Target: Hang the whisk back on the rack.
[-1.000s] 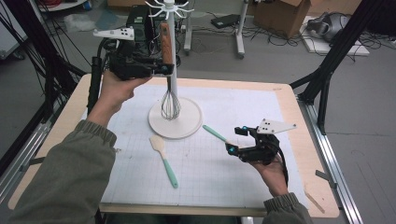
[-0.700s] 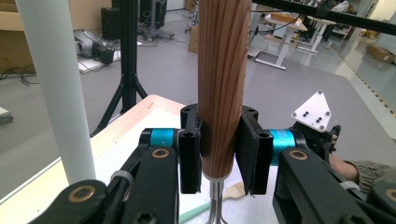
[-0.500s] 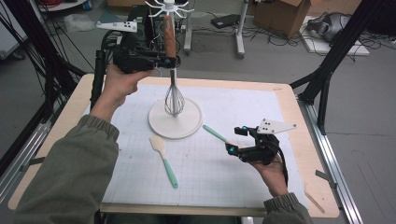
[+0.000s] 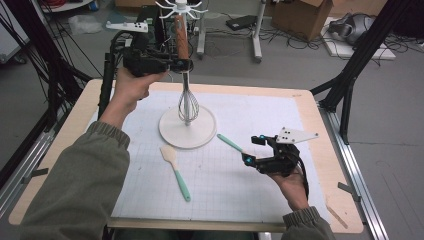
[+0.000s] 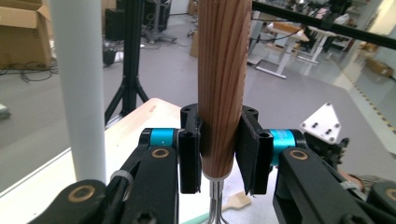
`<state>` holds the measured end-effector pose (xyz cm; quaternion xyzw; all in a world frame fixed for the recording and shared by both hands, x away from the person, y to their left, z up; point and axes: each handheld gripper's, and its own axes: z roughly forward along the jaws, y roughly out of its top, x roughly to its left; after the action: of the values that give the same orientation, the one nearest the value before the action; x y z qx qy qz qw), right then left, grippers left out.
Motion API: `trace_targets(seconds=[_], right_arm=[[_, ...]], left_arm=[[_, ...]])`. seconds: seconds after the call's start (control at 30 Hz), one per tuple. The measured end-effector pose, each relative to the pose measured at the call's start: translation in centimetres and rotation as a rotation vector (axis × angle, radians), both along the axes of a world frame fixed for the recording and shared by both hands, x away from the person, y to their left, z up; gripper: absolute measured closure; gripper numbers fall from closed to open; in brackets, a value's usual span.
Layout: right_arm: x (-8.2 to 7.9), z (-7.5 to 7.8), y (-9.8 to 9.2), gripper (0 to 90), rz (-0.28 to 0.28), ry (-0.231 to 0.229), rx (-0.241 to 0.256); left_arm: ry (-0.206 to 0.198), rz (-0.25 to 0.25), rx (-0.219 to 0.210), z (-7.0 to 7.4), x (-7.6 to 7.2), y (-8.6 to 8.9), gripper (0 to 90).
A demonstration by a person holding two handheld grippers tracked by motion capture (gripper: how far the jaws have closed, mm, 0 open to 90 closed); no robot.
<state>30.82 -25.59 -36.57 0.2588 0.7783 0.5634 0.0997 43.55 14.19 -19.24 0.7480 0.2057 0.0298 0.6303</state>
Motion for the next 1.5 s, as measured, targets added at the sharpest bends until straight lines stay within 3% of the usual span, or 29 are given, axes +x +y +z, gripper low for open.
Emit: trace_targets(seconds=[0.33,0.53,0.8,1.1,1.37,1.5], right_arm=[[0.0,0.0,-0.1,23.7,0.004,0.008,0.004],[0.1,0.0,-0.2,23.7,0.0,-0.002,0.008],[0.2,0.0,-0.6,23.7,-0.012,0.007,0.016],[0.4,-0.1,-0.7,23.7,-0.014,0.014,0.014],[0.4,-0.1,-0.9,23.7,-0.019,0.013,0.023],[0.4,-0.1,-0.9,23.7,-0.019,0.007,0.022]], left_arm=[[-0.003,0.059,0.019,-0.1,0.3,0.5,71.2],[-0.005,0.092,0.036,0.1,0.0,1.3,65.4],[-0.021,0.134,0.085,0.7,-0.7,2.5,56.2],[-0.045,0.178,0.122,1.4,-2.1,4.0,52.8],[-0.057,0.172,0.131,2.0,-2.8,4.3,56.8],[-0.07,0.159,0.133,2.5,-3.2,4.1,69.6]])
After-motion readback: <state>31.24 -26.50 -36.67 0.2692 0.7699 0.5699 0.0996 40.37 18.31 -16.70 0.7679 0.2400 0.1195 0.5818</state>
